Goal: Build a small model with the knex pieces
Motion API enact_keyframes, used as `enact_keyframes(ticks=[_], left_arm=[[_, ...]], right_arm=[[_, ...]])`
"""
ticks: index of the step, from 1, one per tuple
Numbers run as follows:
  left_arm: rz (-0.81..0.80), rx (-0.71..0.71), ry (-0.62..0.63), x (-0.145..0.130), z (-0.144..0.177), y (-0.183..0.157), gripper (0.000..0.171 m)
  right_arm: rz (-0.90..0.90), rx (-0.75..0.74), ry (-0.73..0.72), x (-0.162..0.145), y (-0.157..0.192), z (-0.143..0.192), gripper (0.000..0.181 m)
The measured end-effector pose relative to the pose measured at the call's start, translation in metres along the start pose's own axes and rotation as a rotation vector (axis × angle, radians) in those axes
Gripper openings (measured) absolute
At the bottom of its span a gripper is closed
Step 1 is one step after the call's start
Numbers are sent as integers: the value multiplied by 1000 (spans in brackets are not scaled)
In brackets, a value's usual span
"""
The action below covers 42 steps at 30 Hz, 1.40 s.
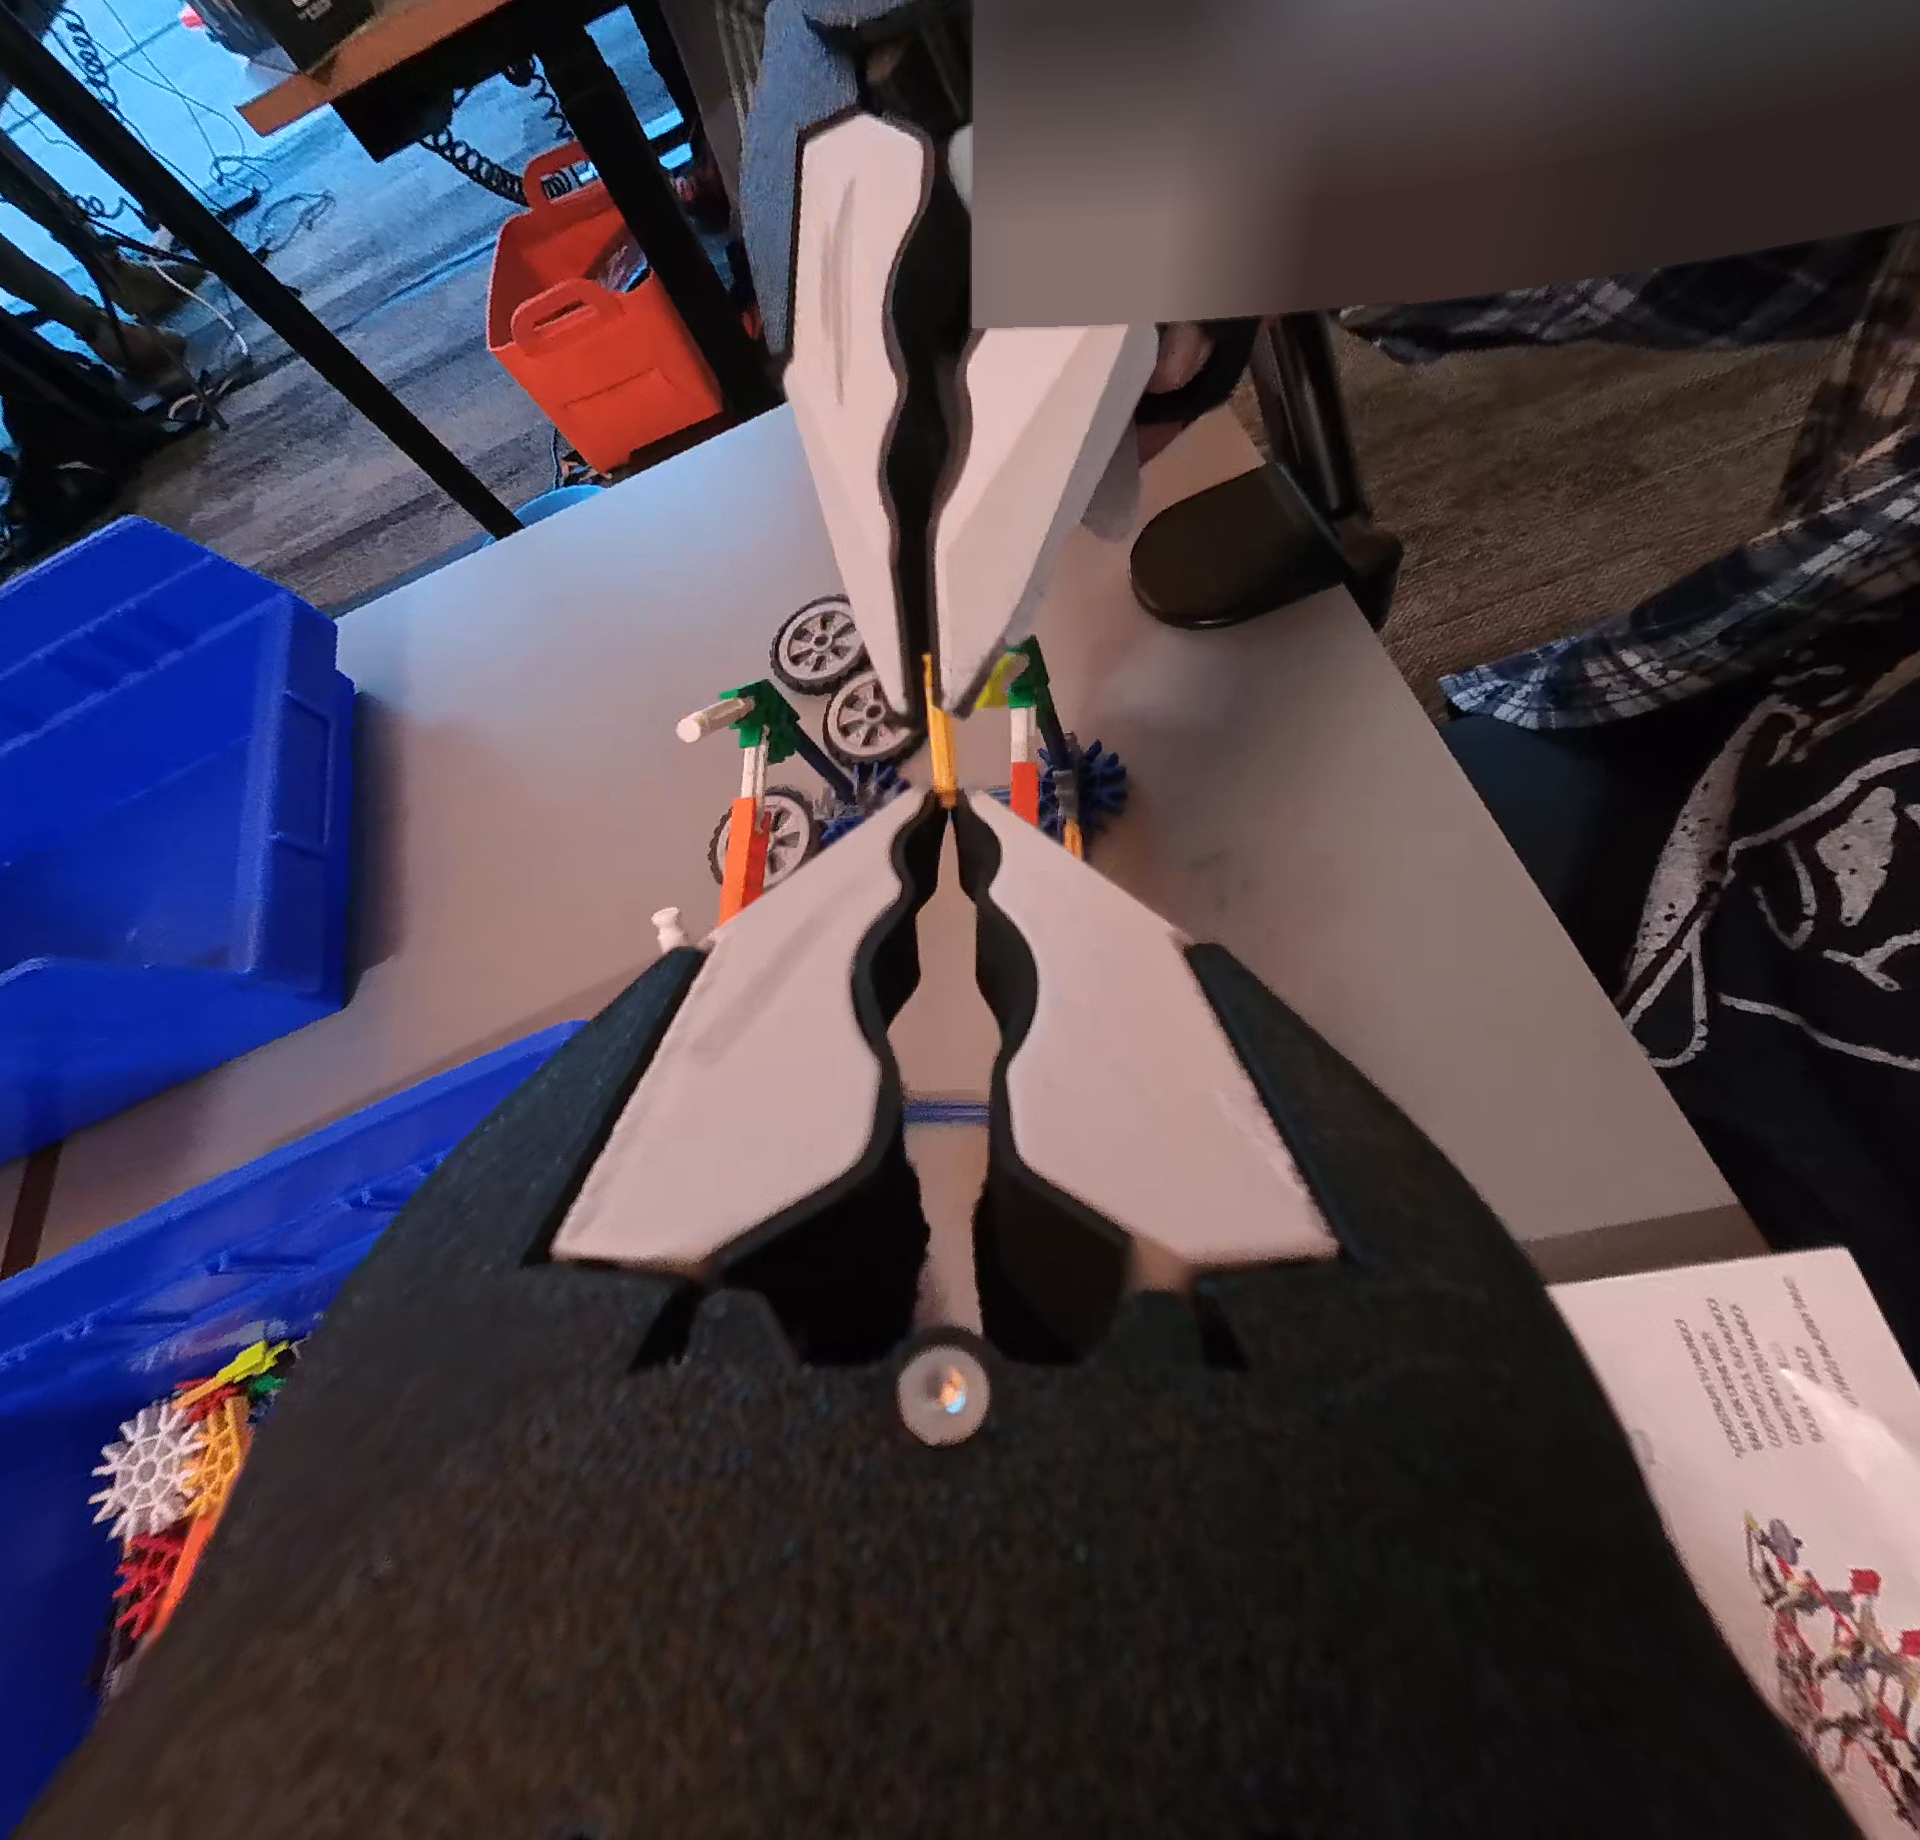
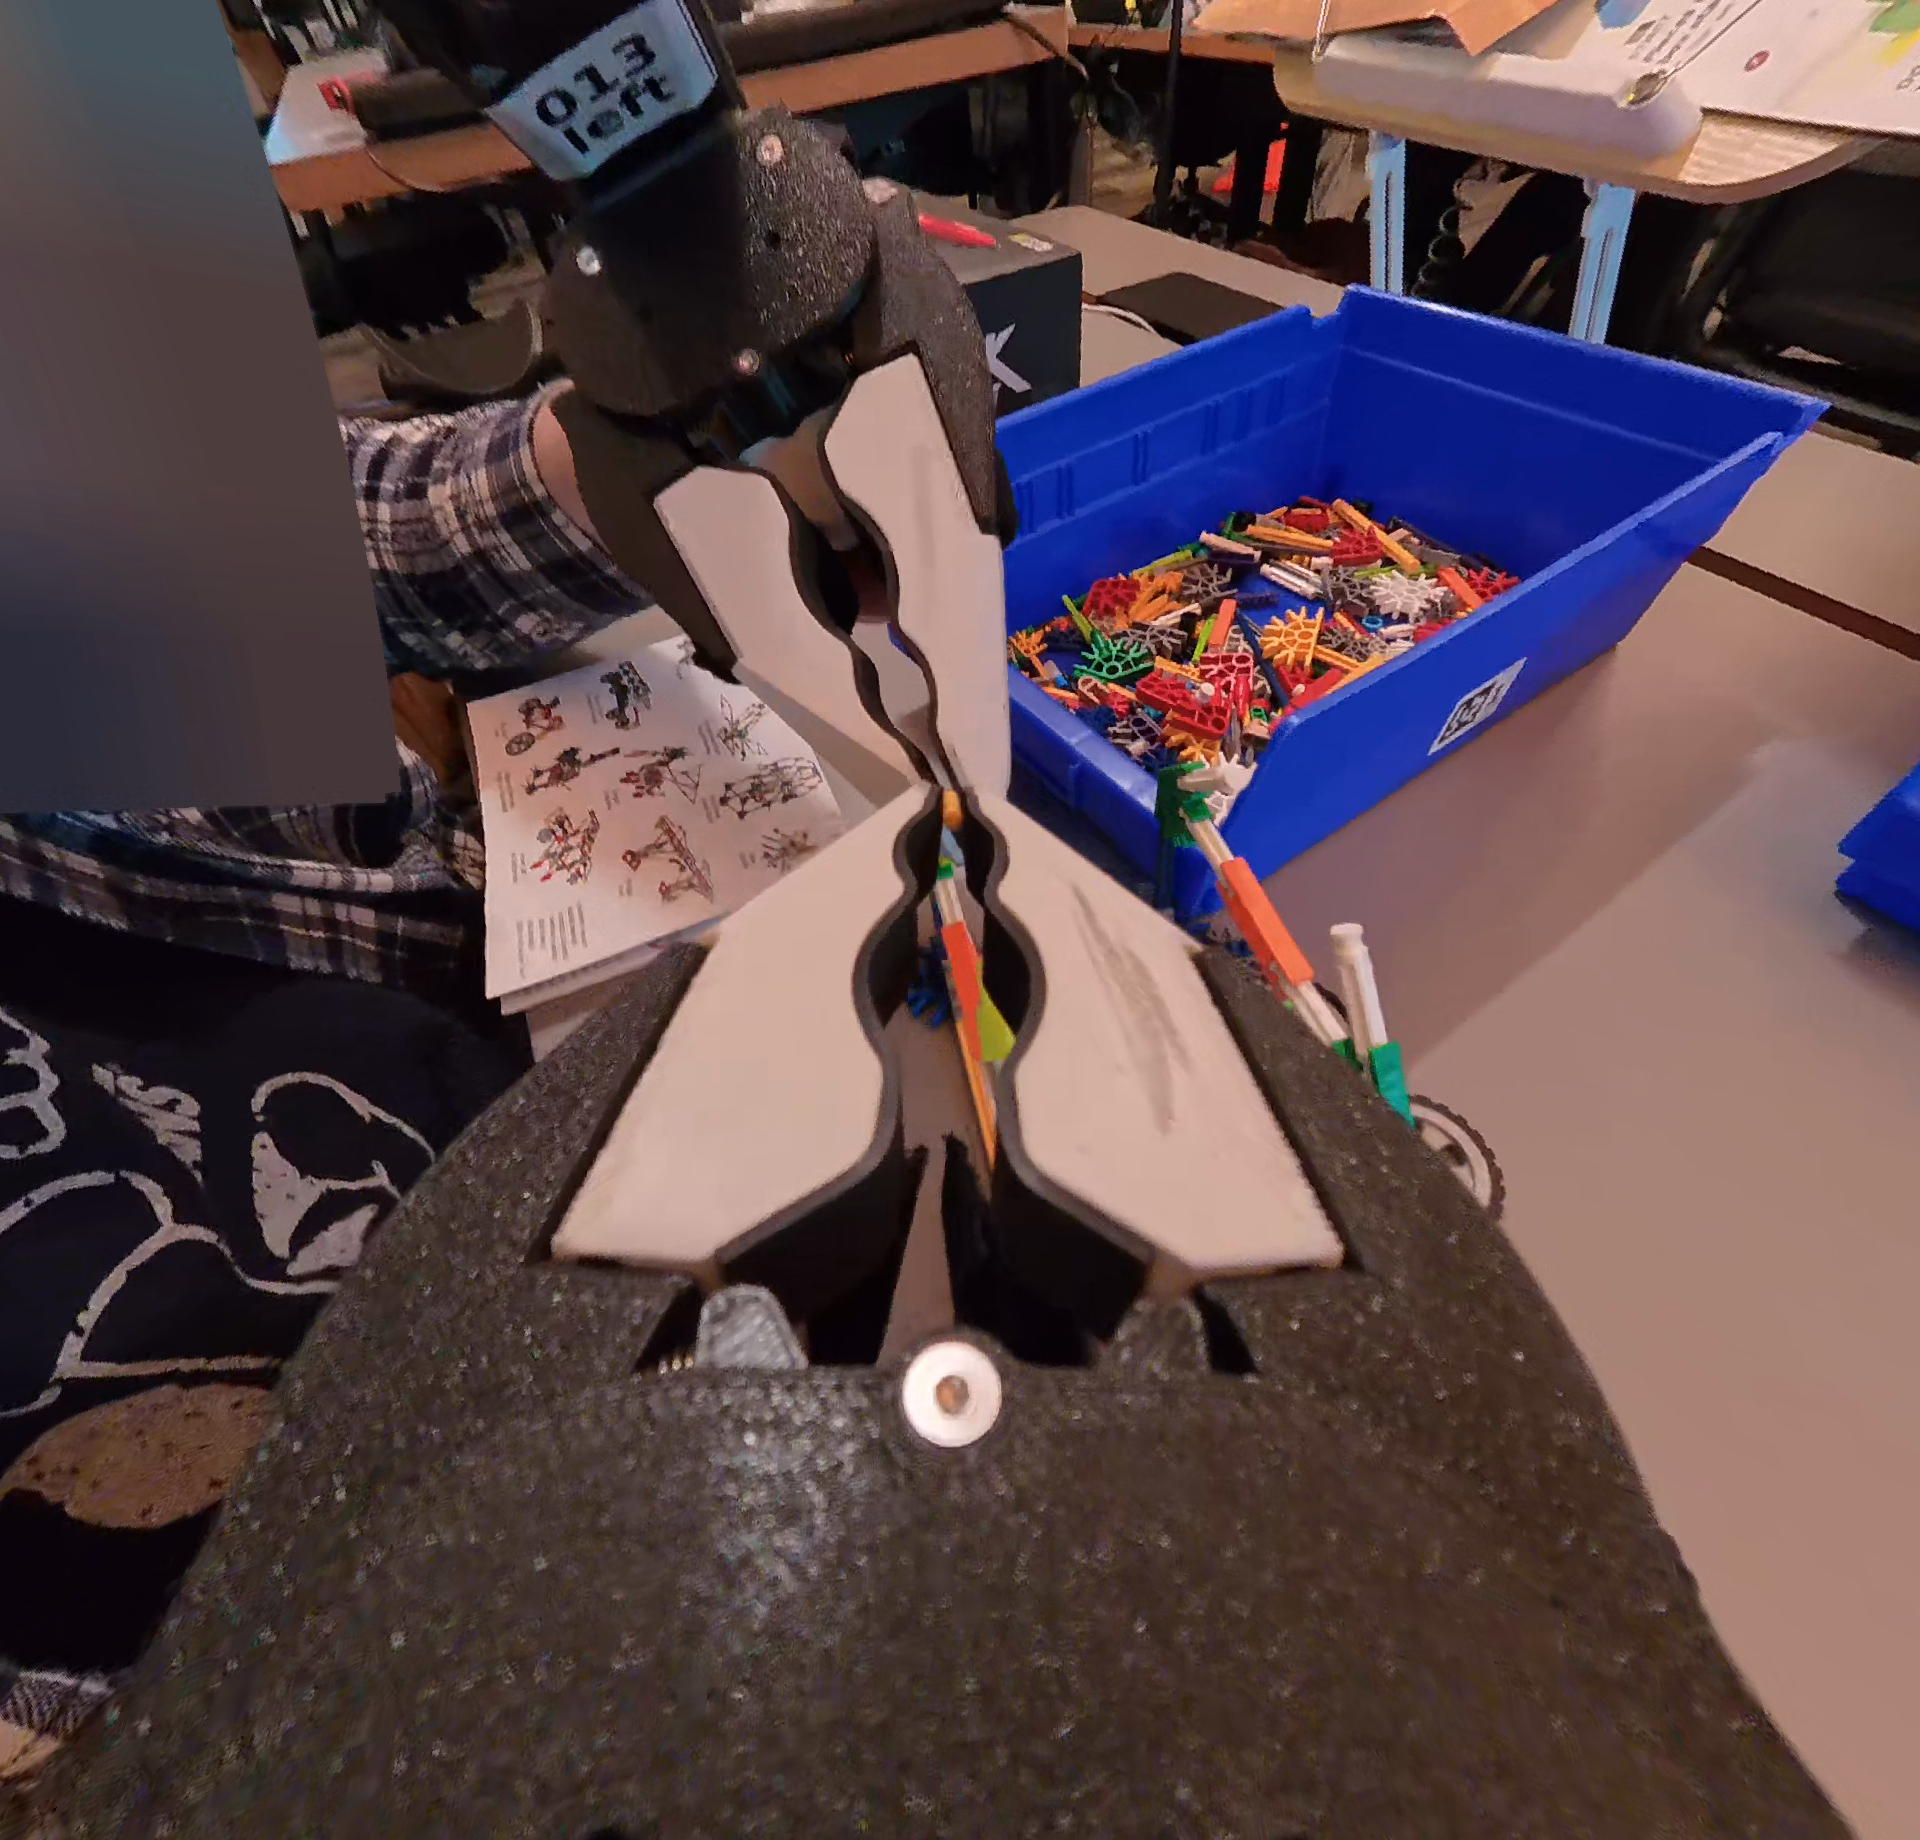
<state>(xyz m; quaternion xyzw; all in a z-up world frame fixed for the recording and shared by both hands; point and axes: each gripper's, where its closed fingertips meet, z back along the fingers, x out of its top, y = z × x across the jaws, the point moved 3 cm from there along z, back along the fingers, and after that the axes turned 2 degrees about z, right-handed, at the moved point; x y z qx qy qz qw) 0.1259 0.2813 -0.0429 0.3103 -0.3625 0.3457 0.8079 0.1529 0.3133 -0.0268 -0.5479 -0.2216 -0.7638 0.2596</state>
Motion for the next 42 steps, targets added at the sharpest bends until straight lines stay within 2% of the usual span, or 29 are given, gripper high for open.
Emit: enact_keyframes(ticks=[4, 10, 16, 22, 27, 42], left_arm=[[-12, 8, 32, -3, -2, -1, 1], [-50, 71, 95, -7, -1, 0, 17], [-43, 64, 112, -10, 6, -1, 22], [-6, 30, 71, -6, 18, -2, 24], [-37, -11, 121, -15, 19, -11, 26], [-63, -8, 129, -23, 13, -15, 8]], right_arm=[[8, -16, 6, -2, -2, -2, 2], [-55, -1, -27, -4, -6, -3, 2], [-52, 14, -15, -6, -1, -10, 2], [-44, 26, -16, -5, 2, -13, 2], [-40, 44, -13, -5, 7, -19, 2], [-48, 53, -2, -8, 7, -24, 2]])
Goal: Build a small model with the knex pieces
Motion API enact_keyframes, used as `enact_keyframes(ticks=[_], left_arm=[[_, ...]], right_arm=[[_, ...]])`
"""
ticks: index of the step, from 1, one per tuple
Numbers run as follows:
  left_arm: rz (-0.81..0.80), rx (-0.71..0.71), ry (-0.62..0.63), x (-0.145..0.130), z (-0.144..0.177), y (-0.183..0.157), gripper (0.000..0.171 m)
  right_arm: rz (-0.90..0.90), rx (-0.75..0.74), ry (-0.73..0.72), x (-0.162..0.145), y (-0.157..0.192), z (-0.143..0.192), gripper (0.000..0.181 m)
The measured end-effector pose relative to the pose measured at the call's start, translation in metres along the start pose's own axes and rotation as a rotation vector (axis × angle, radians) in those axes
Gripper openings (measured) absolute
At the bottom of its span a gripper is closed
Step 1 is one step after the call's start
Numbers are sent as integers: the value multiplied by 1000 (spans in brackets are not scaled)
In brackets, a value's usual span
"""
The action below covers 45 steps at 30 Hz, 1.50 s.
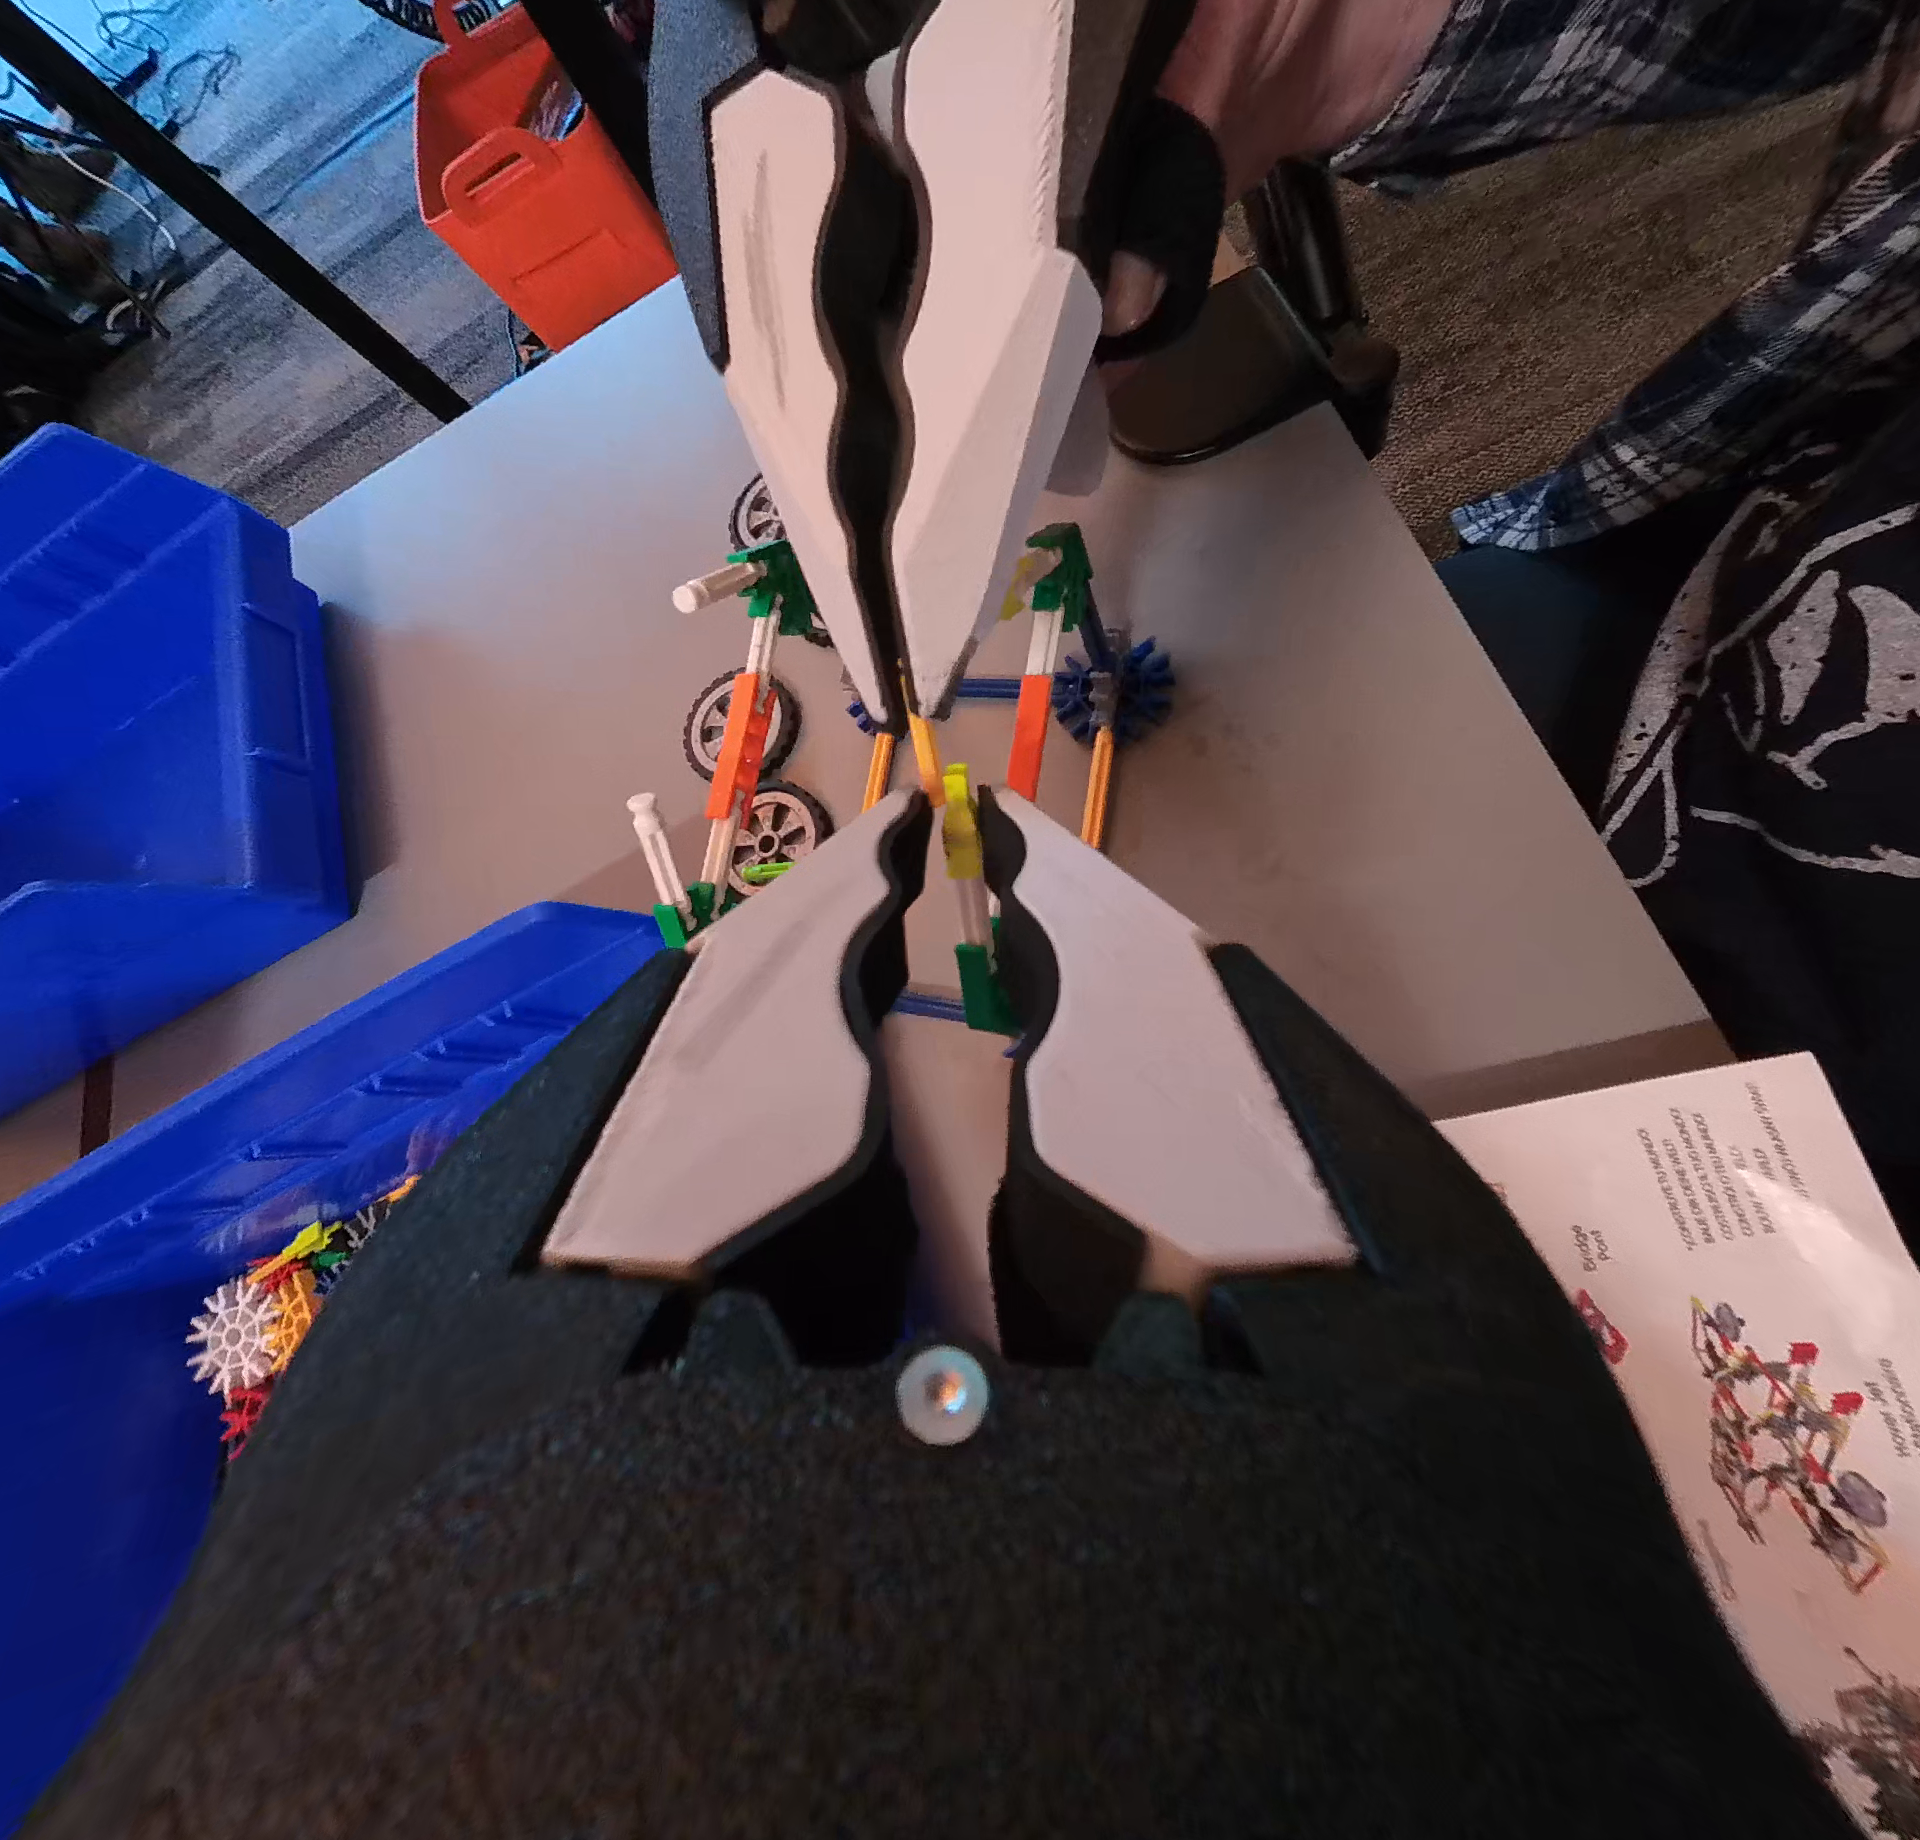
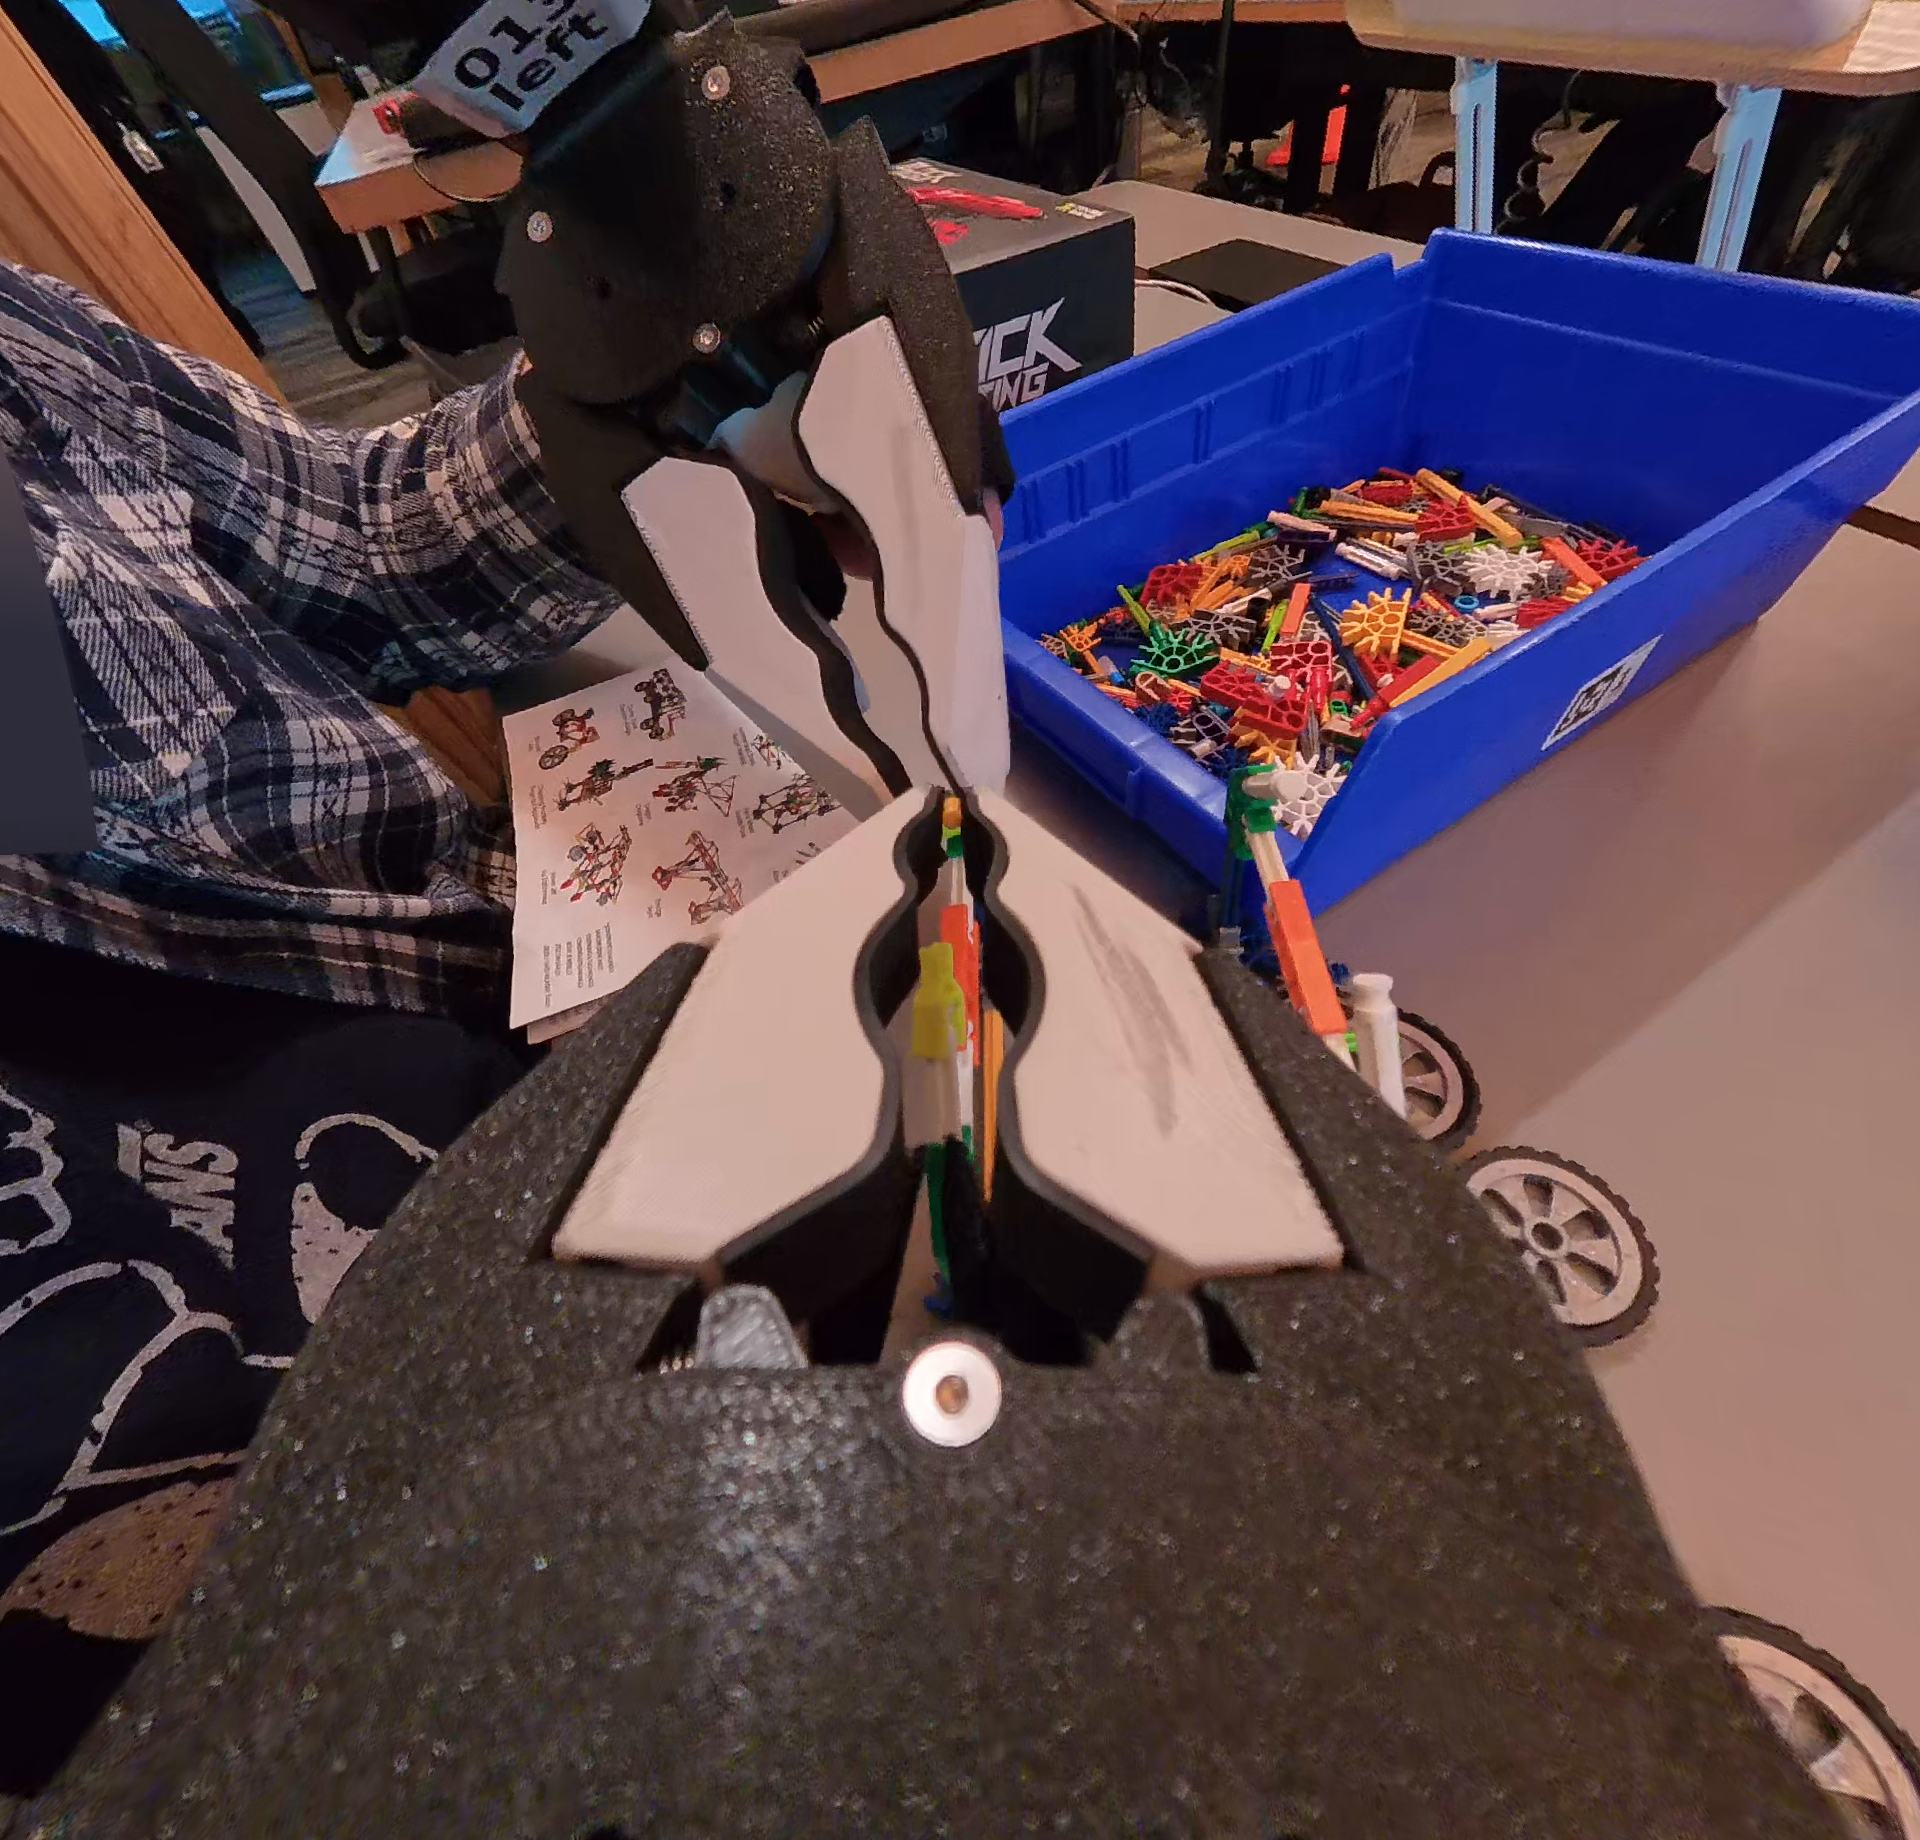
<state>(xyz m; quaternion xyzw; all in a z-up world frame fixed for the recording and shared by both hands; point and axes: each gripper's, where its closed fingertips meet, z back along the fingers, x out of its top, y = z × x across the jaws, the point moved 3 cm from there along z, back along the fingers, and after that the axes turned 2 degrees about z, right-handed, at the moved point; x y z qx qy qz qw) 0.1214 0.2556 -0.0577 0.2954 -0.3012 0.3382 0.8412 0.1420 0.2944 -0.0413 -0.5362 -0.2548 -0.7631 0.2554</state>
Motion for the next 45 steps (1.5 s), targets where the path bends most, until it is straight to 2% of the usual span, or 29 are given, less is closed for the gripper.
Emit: enact_keyframes(ticks=[14, 30, 45], left_arm=[[-49, 61, 9, 3, -2, 2, 10], [-44, 64, -30, 4, 1, 0, 6], [-49, 73, -10, 3, 1, 4, 5]], right_arm=[[-13, -2, -1, -3, -2, 2, 2], [-5, 4, 5, -5, 1, 4, 3], [105, -61, 47, -6, 2, 4, 2]])
